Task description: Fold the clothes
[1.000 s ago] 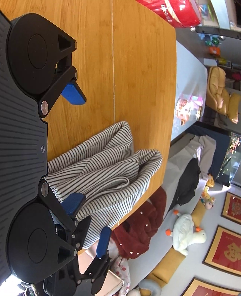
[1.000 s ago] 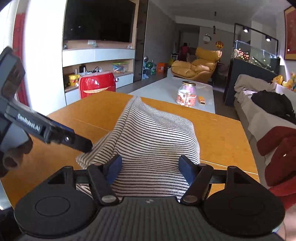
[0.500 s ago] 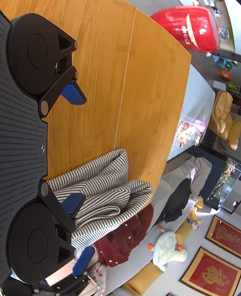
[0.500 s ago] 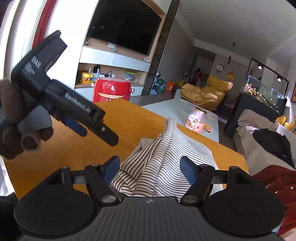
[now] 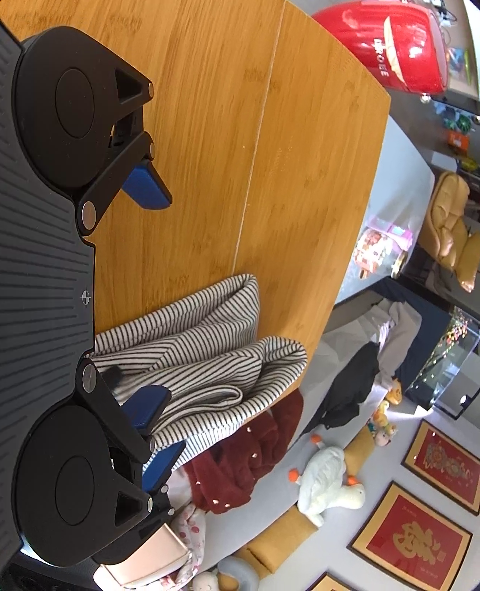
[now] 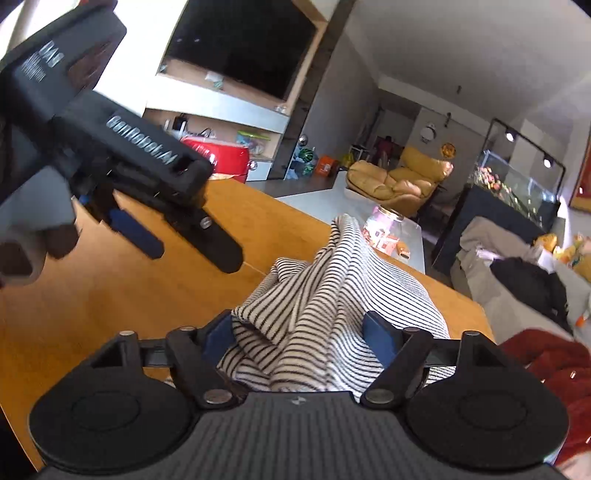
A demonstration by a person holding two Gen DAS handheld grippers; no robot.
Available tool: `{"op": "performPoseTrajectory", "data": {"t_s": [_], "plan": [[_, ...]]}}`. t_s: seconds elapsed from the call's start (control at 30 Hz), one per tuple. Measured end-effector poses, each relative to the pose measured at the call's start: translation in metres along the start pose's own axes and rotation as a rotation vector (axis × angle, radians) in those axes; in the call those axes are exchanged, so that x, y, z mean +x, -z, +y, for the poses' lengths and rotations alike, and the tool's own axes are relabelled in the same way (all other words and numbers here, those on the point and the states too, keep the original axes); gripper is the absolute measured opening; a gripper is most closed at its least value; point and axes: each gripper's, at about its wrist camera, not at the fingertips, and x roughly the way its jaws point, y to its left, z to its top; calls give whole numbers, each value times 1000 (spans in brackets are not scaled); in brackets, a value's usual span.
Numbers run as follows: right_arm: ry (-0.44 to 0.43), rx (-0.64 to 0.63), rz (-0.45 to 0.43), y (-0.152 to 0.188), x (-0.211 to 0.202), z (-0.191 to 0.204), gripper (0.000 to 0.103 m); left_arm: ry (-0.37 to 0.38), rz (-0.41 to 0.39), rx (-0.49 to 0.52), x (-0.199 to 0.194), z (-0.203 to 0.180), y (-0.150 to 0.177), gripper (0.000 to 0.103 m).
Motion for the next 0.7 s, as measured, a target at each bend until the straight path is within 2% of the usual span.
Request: {"op": "performPoseTrajectory", "data": {"t_s": [0.03, 0.13, 0.23, 0.27, 0.3, 0.33, 0.37, 0.4, 0.43, 0.5, 0.57, 0.63, 0.7], "plan": [[4, 28, -7, 0, -3, -9, 55, 1, 2, 4, 0, 0, 0, 103], [60, -31, -16, 4, -11, -14, 55, 14, 4, 26, -2, 0, 2, 103], [59, -99, 10, 12, -6, -5, 64, 60, 1, 42, -3, -3, 4, 103], [58, -114, 15, 15, -3, -1, 64, 79, 0, 44, -3, -5, 4, 103], [60, -112, 8, 15, -2, -1, 63, 99, 0, 44, -3, -6, 5, 103], [64, -103, -4, 14, -2, -2, 55, 123, 3, 40, -3, -8, 4, 103], [59, -77, -14, 11, -3, -6, 40, 146, 6, 37, -2, -9, 4, 103], [50, -42, -21, 7, -6, -14, 36, 173, 13, 35, -1, -11, 5, 98], [41, -6, -28, 3, -9, -21, 31, 207, 25, 38, 0, -13, 6, 87], [-5, 90, -24, -9, -16, -44, 28, 264, 53, 44, 6, -18, 8, 74], [-64, 196, -26, -20, -23, -65, 27, 312, 74, 56, 13, -23, 12, 70], [-143, 300, -41, -29, -29, -88, 26, 342, 102, 68, 24, -30, 17, 60], [-243, 381, -35, -35, -32, -100, 26, 338, 128, 80, 37, -35, 21, 60]]}}
